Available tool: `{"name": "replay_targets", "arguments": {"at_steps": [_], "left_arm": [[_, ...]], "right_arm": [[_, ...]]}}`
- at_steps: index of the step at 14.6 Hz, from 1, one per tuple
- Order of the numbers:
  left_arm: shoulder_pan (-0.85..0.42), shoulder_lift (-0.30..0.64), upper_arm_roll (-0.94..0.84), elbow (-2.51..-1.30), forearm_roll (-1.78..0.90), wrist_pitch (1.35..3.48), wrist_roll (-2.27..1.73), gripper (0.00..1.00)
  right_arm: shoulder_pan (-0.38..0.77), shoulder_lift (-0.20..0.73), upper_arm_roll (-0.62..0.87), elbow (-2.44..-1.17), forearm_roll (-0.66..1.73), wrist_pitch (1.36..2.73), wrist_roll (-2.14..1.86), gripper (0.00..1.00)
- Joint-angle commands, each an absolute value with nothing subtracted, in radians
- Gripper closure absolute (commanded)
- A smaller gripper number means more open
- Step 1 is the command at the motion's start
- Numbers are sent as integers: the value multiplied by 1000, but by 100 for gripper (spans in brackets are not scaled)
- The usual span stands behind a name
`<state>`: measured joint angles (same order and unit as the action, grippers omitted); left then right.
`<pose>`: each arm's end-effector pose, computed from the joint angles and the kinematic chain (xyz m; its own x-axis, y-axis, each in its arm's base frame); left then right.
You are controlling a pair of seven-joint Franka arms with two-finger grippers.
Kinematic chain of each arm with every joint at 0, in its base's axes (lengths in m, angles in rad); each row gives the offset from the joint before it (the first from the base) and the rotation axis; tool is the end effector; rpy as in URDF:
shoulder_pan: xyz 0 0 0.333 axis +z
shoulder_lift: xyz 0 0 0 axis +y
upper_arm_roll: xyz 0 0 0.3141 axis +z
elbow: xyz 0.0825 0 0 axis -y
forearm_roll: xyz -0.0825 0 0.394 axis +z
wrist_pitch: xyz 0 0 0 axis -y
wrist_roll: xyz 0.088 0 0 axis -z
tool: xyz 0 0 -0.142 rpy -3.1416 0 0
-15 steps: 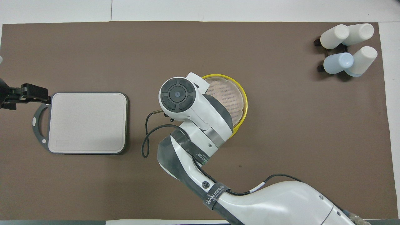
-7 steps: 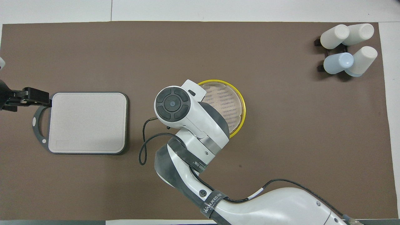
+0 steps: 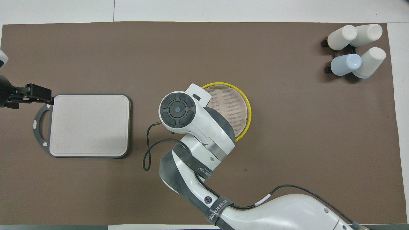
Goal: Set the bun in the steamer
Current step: 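Lower the lid onto the steamer with the right gripper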
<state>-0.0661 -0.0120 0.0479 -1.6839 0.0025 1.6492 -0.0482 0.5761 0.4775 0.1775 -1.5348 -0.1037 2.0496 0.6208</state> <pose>0.5637 -0.0098 0.5464 0.9993 0.0298 -0.0226 0.0297 -0.9996 -0.0030 0.5282 0.4632 0.3458 0.9868 0.1561 0.0442 0.1569 -0.9875 -0.0158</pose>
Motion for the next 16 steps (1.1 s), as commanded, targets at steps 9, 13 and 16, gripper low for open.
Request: {"name": "replay_targets", "arguments": {"at_steps": [9, 13, 16], "left_arm": [[-52, -63, 34, -1672, 9, 1634, -26, 0], [-51, -71, 35, -1678, 8, 1638, -23, 0], [-49, -72, 34, -1687, 5, 1632, -12, 0]], "right_arm": [[488, 431, 181, -1499, -103, 2022, 640, 38], [335, 318, 181, -1471, -88, 1817, 521, 0], [171, 171, 179, -1517, -25, 1627, 288, 0]]}}
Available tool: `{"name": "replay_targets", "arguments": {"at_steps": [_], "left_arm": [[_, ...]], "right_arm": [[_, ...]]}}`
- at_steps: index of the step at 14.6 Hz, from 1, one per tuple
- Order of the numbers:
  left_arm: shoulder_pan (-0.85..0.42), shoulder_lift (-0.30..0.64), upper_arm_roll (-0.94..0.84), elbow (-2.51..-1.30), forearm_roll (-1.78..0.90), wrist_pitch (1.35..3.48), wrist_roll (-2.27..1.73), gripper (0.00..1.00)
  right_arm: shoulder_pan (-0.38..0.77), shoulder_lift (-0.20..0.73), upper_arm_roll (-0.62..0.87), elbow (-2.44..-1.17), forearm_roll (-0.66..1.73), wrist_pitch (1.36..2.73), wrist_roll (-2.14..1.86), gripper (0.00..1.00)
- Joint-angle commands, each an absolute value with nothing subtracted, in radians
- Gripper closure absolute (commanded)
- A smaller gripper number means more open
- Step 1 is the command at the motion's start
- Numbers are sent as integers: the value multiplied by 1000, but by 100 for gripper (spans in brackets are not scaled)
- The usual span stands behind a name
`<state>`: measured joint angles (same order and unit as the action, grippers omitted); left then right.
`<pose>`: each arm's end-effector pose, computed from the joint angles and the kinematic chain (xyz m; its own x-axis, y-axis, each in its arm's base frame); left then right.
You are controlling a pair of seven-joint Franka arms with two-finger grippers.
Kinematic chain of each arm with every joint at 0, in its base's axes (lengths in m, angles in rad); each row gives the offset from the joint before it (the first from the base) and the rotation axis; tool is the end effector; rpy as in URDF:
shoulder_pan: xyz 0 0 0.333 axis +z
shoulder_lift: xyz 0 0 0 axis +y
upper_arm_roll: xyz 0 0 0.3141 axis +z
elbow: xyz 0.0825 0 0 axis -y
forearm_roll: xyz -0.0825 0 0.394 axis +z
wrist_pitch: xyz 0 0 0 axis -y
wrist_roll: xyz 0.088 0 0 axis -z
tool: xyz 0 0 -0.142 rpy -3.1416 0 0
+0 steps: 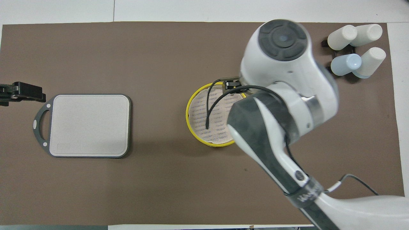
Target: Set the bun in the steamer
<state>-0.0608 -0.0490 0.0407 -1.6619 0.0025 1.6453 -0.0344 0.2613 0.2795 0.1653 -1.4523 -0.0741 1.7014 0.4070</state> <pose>0.5566 -0.0104 0.5775 0.9994 0.0141 0.0324 0.0141 -0.9999 0.0006 0.6013 0.2505 0.4879 0.9996 0.0243 -0.0135 0.0248 -0.9990 0.0361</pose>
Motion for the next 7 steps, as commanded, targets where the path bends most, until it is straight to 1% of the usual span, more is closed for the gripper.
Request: {"name": "replay_targets", "arguments": {"at_steps": [1, 3, 5, 7], "left_arm": [[-49, -74, 34, -1692, 5, 1623, -12, 0], [-49, -74, 34, -1687, 5, 1602, -12, 0], [-51, -74, 34, -1686, 5, 1598, -14, 0], [-52, -74, 34, -1683, 3, 1588, -14, 0]], "right_arm": [[122, 125, 179, -1543, -6, 1597, 244, 0], [77, 66, 178, -1594, 3, 1583, 178, 0], [72, 6, 173, -1666, 5, 1585, 141, 0], [74, 5, 141, -1672, 5, 1611, 141, 0]]}}
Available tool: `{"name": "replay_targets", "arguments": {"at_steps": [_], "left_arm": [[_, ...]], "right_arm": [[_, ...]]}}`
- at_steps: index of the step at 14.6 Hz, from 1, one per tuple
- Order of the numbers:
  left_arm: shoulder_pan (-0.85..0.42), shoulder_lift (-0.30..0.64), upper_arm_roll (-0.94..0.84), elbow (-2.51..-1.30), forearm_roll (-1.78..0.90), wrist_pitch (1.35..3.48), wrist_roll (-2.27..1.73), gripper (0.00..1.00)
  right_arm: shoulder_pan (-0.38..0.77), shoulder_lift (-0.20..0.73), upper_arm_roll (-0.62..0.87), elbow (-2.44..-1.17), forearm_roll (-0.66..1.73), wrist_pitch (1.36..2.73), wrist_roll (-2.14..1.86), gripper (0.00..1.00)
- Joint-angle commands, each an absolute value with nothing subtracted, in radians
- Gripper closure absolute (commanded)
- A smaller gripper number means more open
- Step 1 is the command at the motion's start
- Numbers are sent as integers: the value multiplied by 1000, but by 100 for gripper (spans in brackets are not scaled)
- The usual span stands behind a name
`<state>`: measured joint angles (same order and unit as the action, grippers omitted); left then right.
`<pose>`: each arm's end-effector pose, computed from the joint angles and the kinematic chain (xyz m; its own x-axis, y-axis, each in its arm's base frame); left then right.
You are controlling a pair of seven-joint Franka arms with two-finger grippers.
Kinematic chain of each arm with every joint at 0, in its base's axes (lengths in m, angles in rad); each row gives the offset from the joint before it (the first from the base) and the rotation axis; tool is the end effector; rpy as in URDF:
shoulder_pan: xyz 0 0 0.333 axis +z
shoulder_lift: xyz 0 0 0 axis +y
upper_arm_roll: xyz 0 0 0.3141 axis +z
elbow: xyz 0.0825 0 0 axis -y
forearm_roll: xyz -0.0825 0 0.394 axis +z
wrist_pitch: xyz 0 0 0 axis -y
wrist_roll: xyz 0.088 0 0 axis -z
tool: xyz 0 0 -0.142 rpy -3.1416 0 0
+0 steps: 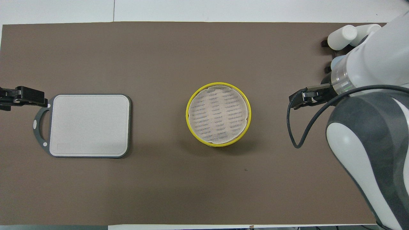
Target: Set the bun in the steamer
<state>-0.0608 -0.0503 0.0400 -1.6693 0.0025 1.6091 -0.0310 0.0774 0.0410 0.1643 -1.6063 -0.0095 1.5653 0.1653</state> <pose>0.5506 -0.0107 0.5714 0.9999 0.0100 -0.0099 0.0100 -0.9999 -0.0008 0.5545 0.1337 0.5472 0.9939 0.0759 -0.0798 0.0774 -0.9969 0.0161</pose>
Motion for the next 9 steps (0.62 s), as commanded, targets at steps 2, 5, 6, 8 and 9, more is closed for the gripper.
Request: {"name": "replay_targets", "arguments": {"at_steps": [2, 5, 6, 8, 9], "left_arm": [[-54, -71, 34, -1677, 3, 1580, -14, 0], [-55, -71, 34, -1675, 2, 1575, -14, 0], [-55, -72, 34, -1677, 2, 1572, -14, 0], [-54, -72, 34, -1678, 2, 1572, -14, 0], [-52, -72, 34, -1677, 2, 1572, -14, 0]], "right_arm": [[101, -1, 85, -1678, 5, 1618, 127, 0], [95, -49, 66, -1738, 5, 1624, 98, 0], [94, -45, 64, -1735, 3, 1634, 59, 0], [81, -43, 36, -1736, 3, 1651, 35, 0], [78, -43, 0, -1738, 3, 1652, 28, 0]]}}
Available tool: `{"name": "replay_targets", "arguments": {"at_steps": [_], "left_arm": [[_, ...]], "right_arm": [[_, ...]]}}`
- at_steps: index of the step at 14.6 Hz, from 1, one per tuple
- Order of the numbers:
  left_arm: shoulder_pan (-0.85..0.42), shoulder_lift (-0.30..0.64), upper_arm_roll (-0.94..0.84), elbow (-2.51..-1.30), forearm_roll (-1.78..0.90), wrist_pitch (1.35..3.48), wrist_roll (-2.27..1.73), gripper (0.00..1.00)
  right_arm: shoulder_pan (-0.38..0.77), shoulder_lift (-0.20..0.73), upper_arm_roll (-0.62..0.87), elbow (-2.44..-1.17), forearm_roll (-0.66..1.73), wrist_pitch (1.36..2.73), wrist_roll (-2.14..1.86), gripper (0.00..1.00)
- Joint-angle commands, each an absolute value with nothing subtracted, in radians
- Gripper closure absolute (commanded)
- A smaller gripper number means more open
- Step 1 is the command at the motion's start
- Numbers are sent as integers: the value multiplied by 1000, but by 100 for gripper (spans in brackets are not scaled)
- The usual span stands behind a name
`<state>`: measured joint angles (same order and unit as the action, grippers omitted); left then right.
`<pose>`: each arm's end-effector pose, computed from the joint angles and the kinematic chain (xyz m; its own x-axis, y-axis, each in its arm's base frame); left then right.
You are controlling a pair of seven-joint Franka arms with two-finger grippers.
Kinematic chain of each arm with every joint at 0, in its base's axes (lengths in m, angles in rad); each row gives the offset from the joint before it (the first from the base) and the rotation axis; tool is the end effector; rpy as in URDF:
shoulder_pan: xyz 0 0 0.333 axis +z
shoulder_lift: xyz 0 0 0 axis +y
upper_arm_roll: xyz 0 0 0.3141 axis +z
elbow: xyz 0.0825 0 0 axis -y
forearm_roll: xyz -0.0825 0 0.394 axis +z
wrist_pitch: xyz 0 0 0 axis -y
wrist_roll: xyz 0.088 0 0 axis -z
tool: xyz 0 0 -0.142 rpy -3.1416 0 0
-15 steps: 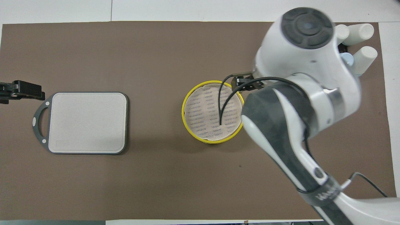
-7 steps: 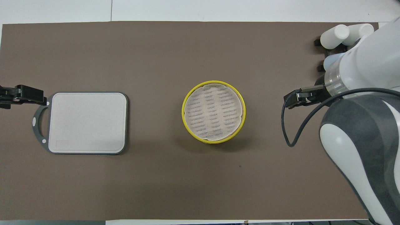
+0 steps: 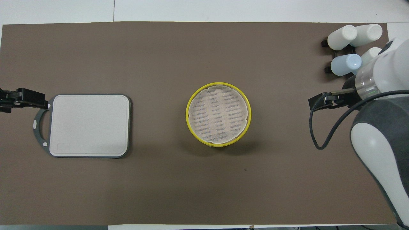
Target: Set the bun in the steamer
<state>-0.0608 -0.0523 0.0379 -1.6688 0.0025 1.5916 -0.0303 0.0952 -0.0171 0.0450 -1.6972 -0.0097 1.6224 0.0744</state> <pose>0.5476 -0.0117 0.5712 0.9997 0.0073 -0.0249 0.0072 -1.0000 -0.0013 0.5521 0.0767 0.5407 0.9962 0.0660 -0.0568 0.0669 -0.9977 0.0147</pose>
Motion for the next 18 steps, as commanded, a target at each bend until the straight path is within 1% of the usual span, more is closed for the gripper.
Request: {"name": "replay_targets", "arguments": {"at_steps": [1, 5, 11, 18], "left_arm": [[-54, -72, 34, -1677, 2, 1572, -14, 0], [-55, -72, 34, -1677, -2, 1572, -14, 0], [-55, -72, 34, -1677, -2, 1574, -15, 0], [-55, -72, 34, -1677, -2, 1575, -15, 0]], "right_arm": [[77, -41, -29, -1738, 3, 1655, 9, 0], [64, -43, -80, -1735, 3, 1657, -2, 0], [69, -48, -83, -1729, -31, 1677, -9, 0], [38, -58, -100, -1724, -14, 1666, -12, 0]]}}
